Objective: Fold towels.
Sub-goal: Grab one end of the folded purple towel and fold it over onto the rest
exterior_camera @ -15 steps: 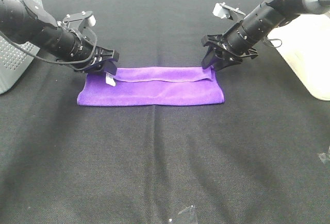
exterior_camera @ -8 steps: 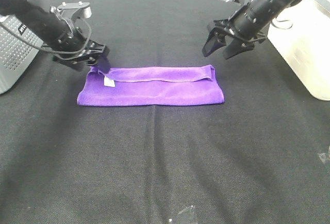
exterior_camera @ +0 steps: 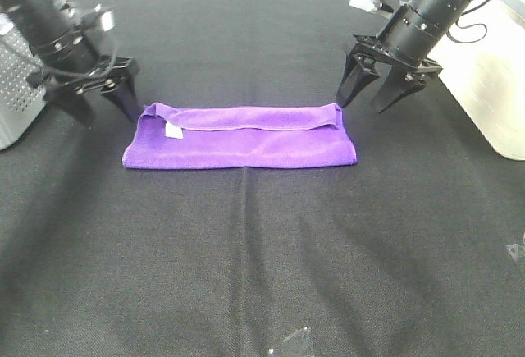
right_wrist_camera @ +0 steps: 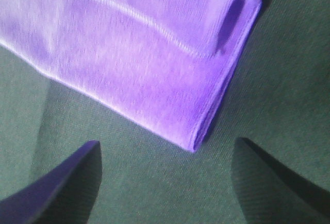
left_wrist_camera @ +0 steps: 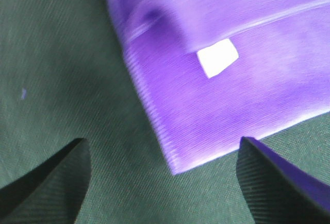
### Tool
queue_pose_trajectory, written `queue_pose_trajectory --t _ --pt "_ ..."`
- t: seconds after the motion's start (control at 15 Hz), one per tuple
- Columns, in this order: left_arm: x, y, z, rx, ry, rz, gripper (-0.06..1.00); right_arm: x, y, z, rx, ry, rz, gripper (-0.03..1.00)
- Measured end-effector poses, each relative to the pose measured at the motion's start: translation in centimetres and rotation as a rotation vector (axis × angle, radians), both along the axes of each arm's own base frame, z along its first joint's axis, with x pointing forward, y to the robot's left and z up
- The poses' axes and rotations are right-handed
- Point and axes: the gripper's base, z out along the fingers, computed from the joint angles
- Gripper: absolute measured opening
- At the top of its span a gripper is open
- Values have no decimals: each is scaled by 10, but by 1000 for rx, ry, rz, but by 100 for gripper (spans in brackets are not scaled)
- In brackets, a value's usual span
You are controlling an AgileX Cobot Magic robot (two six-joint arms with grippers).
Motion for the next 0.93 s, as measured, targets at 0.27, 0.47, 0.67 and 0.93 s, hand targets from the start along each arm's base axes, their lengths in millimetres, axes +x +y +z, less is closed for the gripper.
queue_pose_trajectory --t 0.27,0.47,0.67,0.93 --pt "8 10 -25 -85 63 4 74 0 0 0 0 8 -5 69" --pt "18 6 -38 -136 57 9 74 -1 0 0 1 14 -10 69" --pt "24 4 -45 -157 65 7 74 -1 0 0 1 14 -10 69" --pt "30 2 -48 -182 65 4 73 -1 0 0 1 14 -10 69"
